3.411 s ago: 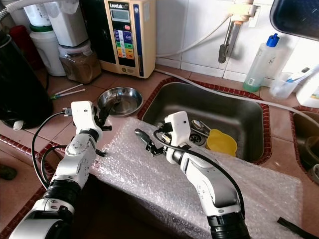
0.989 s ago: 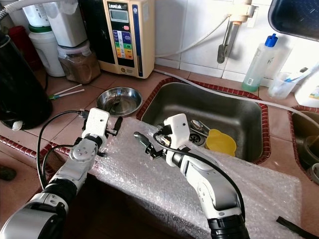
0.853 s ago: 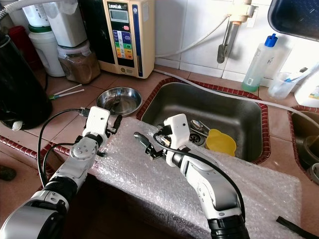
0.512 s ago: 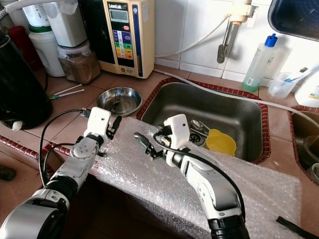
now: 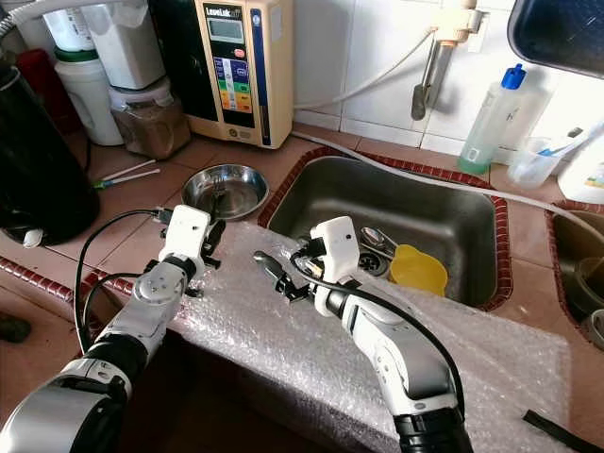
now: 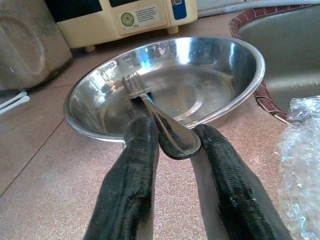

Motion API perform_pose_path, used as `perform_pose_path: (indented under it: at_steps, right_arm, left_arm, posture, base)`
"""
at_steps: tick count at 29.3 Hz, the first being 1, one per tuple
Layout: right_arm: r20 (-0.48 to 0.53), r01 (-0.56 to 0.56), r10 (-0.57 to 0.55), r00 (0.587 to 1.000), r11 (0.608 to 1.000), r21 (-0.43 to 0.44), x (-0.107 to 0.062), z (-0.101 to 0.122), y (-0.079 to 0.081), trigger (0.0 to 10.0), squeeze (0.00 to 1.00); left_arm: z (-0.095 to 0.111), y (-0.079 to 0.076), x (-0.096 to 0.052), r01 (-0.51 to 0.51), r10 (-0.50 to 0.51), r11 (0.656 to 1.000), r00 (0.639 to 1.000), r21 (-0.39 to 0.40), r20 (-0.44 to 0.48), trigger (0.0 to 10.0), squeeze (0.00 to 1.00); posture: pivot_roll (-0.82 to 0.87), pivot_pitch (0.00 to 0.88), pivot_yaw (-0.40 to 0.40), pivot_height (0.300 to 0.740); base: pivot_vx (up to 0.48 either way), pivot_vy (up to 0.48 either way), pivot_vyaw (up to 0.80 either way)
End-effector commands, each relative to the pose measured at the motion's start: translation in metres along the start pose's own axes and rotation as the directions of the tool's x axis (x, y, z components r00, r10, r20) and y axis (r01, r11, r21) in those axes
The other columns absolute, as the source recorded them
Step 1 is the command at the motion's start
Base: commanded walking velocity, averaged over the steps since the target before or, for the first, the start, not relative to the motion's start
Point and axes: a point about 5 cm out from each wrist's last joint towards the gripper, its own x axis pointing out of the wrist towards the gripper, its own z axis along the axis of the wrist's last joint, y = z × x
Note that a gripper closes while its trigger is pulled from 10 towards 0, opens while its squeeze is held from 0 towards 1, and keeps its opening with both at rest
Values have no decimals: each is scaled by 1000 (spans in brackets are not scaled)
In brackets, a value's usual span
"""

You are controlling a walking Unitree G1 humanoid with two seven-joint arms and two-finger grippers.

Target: Kitchen organization

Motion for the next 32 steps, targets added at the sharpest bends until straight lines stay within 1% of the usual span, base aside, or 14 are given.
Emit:
perform_pose_path:
  at_steps: [1, 8, 10, 12, 17, 20, 21, 23, 24, 26, 28, 31, 32]
  right_arm:
    - [10, -5, 5, 1000, 1000, -10, 0, 4, 2, 10000, 239]
    - [11, -4, 4, 1000, 1000, -10, 1, 3, 2, 10000, 184]
    - [11, -4, 4, 1000, 1000, -10, 1, 3, 2, 10000, 184]
    - [11, -4, 4, 1000, 1000, -10, 1, 3, 2, 10000, 153]
    - [14, -4, 4, 1000, 1000, -11, 2, 3, 2, 10000, 125]
    - [16, -2, 2, 1000, 1000, -11, 2, 4, 2, 10000, 110]
    - [17, 0, 1, 1000, 1000, -10, 2, 4, 1, 10000, 94]
    - [17, 1, 0, 1000, 1000, -9, 2, 3, 1, 10000, 94]
    - [17, 0, 0, 1000, 1000, -8, 3, 3, 1, 10000, 90]
    - [17, 0, 0, 1000, 1000, -8, 3, 3, 1, 10000, 90]
    - [15, 1, -1, 1000, 1000, -8, 3, 3, 1, 10000, 82]
    - [18, 7, -7, 1000, 1000, -11, 2, 4, -2, 10000, 75]
    - [25, 22, -21, 999, 1000, -13, 1, 7, -8, 10000, 75]
  left_arm:
    - [2, 0, 2, 7, -7, 1000, 1000, -6, -5, 0, 0]
    - [4, 1, 2, 4, -4, 1000, 1000, 5, 12, 0, 0]
    - [4, 1, 2, 4, -4, 1000, 1000, 7, 15, 0, 0]
    - [5, 1, 2, 2, -2, 1000, 1000, 10, 21, 0, 0]
    - [10, 4, 1, -40, 37, 998, 997, 51, 71, 0, 0]
    - [15, 9, 0, -100, 90, 992, 989, 79, 119, 0, 0]
    - [18, 11, -1, -131, 115, 986, 981, 98, 153, 0, 0]
    - [20, 11, -2, -145, 126, 984, 978, 103, 168, 0, 0]
    - [24, 12, -3, -169, 138, 976, 968, 138, 210, 0, 0]
    - [25, 12, -3, -171, 137, 974, 967, 146, 216, 0, 0]
    - [29, 9, -5, -174, 125, 969, 957, 177, 261, 0, 0]
    - [36, 8, -10, -198, 113, 955, 932, 223, 344, 0, 0]
    - [41, 6, -13, -210, 101, 949, 910, 236, 403, 0, 0]
  posture:
    - [-73, 0, 22, 740]
    - [-69, 0, 23, 740]
    - [-69, 0, 23, 740]
    - [-65, 0, 24, 740]
    - [-63, 0, 26, 740]
    - [-62, 0, 28, 740]
    - [-61, 0, 25, 740]
    - [-61, 0, 25, 740]
    - [-59, 0, 24, 740]
    - [-59, 0, 24, 740]
    - [-58, 0, 21, 740]
    - [-56, 0, 20, 740]
    - [-53, 0, 16, 740]
  base:
    - [0, 0, 0]
    - [0, 0, 0]
    - [0, 0, 0]
    - [0, 0, 0]
    - [0, 0, 0]
    - [0, 0, 0]
    - [0, 0, 0]
    - [0, 0, 0]
    - [0, 0, 0]
    - [0, 0, 0]
    - [0, 0, 0]
    - [0, 0, 0]
    - [0, 0, 0]
